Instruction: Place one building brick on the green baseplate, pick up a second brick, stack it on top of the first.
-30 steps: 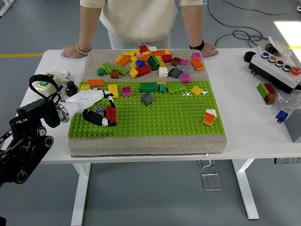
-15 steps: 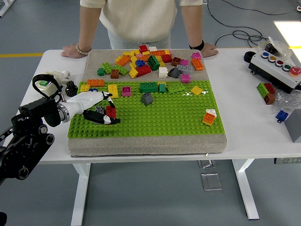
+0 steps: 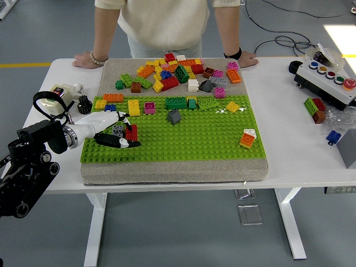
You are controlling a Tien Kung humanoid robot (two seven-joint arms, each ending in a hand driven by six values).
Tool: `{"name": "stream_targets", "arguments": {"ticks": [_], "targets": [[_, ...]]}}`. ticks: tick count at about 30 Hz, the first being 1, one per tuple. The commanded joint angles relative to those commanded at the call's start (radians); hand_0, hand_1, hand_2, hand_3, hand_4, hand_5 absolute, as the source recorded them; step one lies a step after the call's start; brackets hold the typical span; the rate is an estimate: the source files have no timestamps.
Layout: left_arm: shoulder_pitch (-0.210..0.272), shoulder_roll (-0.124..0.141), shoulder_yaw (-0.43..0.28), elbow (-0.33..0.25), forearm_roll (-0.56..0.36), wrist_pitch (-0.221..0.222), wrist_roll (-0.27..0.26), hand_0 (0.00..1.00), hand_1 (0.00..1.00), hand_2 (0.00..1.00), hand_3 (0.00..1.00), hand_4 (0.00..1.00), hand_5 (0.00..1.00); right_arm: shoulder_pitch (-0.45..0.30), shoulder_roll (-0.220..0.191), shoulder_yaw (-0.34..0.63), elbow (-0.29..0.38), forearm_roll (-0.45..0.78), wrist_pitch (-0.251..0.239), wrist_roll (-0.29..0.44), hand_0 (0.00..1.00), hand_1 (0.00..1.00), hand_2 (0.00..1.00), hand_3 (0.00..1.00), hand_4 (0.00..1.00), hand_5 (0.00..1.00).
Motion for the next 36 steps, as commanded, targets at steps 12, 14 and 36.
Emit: {"name": "stream_targets", "arguments": {"ticks": [12,14,36], "targets": [[-0.002,-0.009,0.005,0.020,-0.004,0.007,0.001,0.998,0.998,0.979,0.664,0.998,0.804,0.000,0.001,0.000,0.000,0.000,0.000,-0.001,0.756,0.685,0.732,0.754,0.998,0.503],[-0.003,-0.011,0.005,0.023,-0.004,0.008,0.000,0.998,0.995,0.978,0.665,0.998,0.793,0.001,0.001,0.000,0.000,0.000,0.001,-0.001,0.756,0.685,0.732,0.754,0.998,0.505],[-0.013,-0.020,0.012,0.046,-0.011,0.015,-0.002,0.998,0.995,0.974,0.661,0.998,0.784,0.002,0.000,0.004,0.000,0.000,0.001,-0.001,0.757,0.685,0.733,0.754,0.998,0.503]]}}
